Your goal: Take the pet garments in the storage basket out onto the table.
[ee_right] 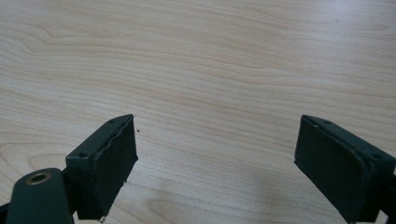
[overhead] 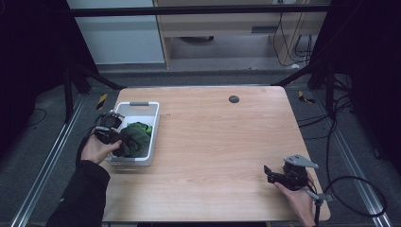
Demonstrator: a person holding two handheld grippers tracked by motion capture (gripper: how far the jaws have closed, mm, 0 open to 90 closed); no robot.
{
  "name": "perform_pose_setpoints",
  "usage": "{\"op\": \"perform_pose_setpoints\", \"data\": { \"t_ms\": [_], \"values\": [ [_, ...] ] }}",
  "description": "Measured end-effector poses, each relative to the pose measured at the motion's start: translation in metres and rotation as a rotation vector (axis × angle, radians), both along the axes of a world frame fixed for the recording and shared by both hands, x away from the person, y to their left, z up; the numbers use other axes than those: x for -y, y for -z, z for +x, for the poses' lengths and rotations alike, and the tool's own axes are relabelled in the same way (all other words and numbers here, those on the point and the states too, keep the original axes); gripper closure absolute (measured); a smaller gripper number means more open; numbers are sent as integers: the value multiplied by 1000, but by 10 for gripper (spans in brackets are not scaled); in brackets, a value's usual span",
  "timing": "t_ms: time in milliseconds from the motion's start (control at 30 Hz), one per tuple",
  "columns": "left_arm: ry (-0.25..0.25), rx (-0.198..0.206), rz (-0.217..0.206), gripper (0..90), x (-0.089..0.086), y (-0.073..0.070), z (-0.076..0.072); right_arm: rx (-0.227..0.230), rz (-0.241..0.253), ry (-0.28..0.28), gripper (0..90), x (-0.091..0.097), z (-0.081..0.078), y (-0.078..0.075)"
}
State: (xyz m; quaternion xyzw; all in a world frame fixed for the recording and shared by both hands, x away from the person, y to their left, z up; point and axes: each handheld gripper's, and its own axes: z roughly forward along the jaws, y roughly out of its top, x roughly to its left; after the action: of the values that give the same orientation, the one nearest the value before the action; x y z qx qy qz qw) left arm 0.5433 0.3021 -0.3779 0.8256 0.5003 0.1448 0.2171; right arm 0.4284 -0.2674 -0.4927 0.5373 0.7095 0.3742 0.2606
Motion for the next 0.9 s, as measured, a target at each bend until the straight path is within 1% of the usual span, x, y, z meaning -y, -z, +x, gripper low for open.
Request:
{"op": "perform_pose_setpoints", "data": {
  "t_ms": [100, 233, 267, 300, 367, 433, 467, 500, 600, 800, 900],
  "values": [
    [7, 26, -12, 791, -2, -11, -4, 0, 2, 2, 128, 0, 0, 0],
    [19, 44, -9, 792, -2, -24, -9, 1, 1, 1, 127, 0, 0, 0],
    [19, 44, -9, 793, -2, -24, -9, 1, 1, 1, 127, 0, 0, 0],
    [25, 52, -10, 793, -2, -31, -10, 1, 1, 2, 127, 0, 0, 0],
    [30, 58, -4, 793, -2, -38, -12, 1, 1, 2, 127, 0, 0, 0],
    [36, 61, -9, 793, -3, -44, -14, 2, 1, 2, 127, 0, 0, -1],
    [36, 61, -9, 793, -3, -44, -14, 2, 1, 2, 127, 0, 0, -1],
    [42, 65, -3, 793, -2, -50, -16, 2, 1, 2, 127, 0, 0, -1],
    [57, 71, 3, 793, 0, -58, -20, 2, 1, 2, 127, 0, 0, -1],
    [96, 84, 0, 793, 7, -73, -28, 5, -1, 3, 126, 0, 0, -1],
    [119, 87, 11, 793, 13, -80, -32, 4, 0, 4, 125, 0, 0, -1]
  ]
}}
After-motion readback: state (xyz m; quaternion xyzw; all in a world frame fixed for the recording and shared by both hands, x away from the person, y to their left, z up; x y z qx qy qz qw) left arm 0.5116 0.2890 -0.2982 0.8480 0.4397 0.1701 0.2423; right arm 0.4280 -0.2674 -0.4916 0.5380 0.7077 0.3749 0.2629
